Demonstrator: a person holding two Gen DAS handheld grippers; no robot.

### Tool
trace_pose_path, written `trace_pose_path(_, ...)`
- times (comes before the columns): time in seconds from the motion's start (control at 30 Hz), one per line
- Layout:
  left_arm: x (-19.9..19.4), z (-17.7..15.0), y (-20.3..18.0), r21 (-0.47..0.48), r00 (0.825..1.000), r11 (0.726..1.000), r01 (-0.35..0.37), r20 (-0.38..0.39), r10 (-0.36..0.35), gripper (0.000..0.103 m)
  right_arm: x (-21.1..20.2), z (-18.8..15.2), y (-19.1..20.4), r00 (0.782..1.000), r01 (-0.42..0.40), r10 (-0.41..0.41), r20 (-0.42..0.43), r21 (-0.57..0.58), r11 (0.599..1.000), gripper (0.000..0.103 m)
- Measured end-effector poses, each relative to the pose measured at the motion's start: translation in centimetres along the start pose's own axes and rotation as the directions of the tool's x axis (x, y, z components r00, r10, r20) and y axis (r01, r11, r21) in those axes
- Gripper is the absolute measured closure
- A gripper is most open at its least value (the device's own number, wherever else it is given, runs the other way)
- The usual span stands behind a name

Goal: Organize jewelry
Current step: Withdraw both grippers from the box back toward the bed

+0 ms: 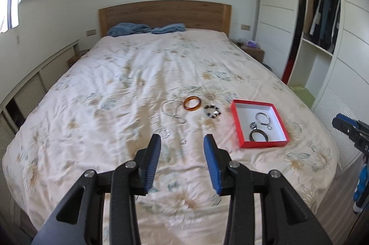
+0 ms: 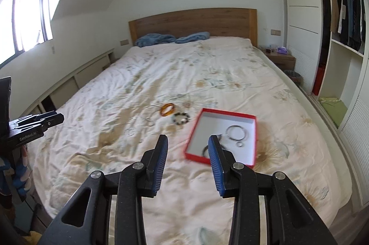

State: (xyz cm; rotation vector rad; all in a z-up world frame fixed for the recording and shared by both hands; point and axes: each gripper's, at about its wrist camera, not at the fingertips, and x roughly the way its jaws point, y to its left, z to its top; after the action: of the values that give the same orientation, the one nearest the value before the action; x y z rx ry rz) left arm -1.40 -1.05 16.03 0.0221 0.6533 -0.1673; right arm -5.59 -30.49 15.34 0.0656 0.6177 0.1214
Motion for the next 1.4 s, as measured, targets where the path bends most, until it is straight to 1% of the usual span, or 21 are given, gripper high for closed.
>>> trace_pose_path(0.17, -2.5, -1.6, 2.8, -0.069, 0.999, 0.997, -0.023, 0.023, 0.025, 0.066, -1.5, -0.6, 2.8, 0.999, -0.039, 0.040, 0.013, -0.021, 0.999, 0.065)
trace_pose_path(0.4, -3.9, -2.6, 5.8, -0.131, 0.997, 0.989, -0.062, 0.043, 0.068, 0.066, -2.5, -0.3, 5.5, 0.996, -0.076, 0.079, 0.034, -0.065, 0.995, 0.065)
trace_pose_path(0.53, -3.7, -3.2, 7.1, -0.156, 0.996, 0.985, -0.074, 0.042, 0.081, 0.066, -2.0, -0.5, 6.7, 0.995, -0.097, 0.099, 0.022, -0.096, 0.991, 0.065)
trace_pose_path(0.7, -2.6, -3.7, 8.0, -0.183, 0.996, 0.980, -0.081, 0.018, 0.086, 0.066, -0.8, -0.8, 7.5, 0.993, -0.121, 0.122, 0.001, -0.107, 0.987, 0.065)
trace_pose_path(0.8, -1.5, -3.9, 8.5, -0.199, 0.996, 0.976, -0.084, -0.001, 0.085, 0.066, 0.0, -0.7, 7.6, 0.990, -0.138, 0.138, -0.002, -0.104, 0.985, 0.065)
trace_pose_path(0.9, -0.6, -3.9, 8.8, -0.203, 0.994, 0.973, -0.109, -0.016, 0.108, 0.066, 1.0, -0.5, 7.8, 0.988, -0.155, 0.154, -0.012, -0.107, 0.982, 0.065)
trace_pose_path(0.97, 0.4, -3.9, 9.1, -0.215, 0.995, 0.971, -0.104, -0.028, 0.100, 0.066, 1.7, -0.4, 7.8, 0.986, -0.169, 0.169, -0.018, -0.109, 0.980, 0.065)
trace_pose_path(1.1, 2.6, -3.8, 9.4, -0.208, 0.993, 0.971, -0.115, -0.047, 0.108, 0.066, 4.8, -0.3, 8.3, 0.979, -0.200, 0.195, -0.056, -0.114, 0.973, 0.065)
trace_pose_path(1.23, 6.2, -3.6, 9.4, -0.200, 0.993, 0.974, -0.103, -0.084, 0.088, 0.066, 9.0, -0.4, 9.1, 0.969, -0.237, 0.223, -0.111, -0.134, 0.962, 0.065)
trace_pose_path(1.4, 12.6, -3.7, 8.7, -0.190, 0.987, 0.979, -0.076, -0.155, 0.047, 0.066, 14.4, -0.9, 9.6, 0.951, -0.279, 0.252, -0.180, -0.146, 0.949, 0.065)
